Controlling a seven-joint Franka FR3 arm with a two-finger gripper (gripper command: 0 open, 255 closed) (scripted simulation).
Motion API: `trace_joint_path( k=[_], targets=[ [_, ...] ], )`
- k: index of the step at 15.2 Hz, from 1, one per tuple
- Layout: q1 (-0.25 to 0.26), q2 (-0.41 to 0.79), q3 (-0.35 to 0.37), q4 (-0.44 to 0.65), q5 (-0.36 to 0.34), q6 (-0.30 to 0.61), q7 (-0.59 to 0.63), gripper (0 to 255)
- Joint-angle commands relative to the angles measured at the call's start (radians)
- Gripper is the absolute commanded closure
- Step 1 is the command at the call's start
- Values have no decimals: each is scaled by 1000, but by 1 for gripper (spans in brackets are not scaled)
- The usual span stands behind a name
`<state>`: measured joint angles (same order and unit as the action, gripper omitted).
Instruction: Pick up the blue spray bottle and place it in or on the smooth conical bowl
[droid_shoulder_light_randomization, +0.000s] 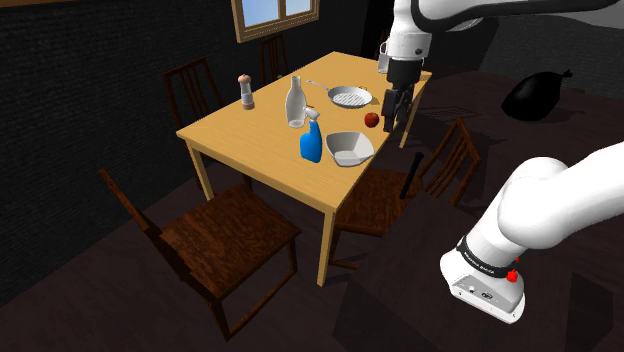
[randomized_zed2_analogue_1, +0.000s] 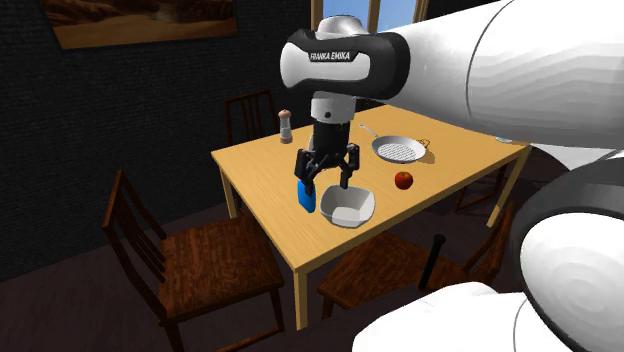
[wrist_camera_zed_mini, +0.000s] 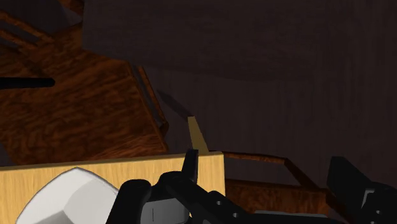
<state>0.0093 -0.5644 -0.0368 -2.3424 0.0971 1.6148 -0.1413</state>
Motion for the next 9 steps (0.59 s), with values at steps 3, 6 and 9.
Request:
trace_joint_path(
  k=[3,6,9],
  targets=[
    [-8,146,-10,64,-17,104,-17,0],
    [-12,251,-15,122,-26,166,-24,0],
    [-16,356,-20,191,-34,219,-29,0]
  ],
)
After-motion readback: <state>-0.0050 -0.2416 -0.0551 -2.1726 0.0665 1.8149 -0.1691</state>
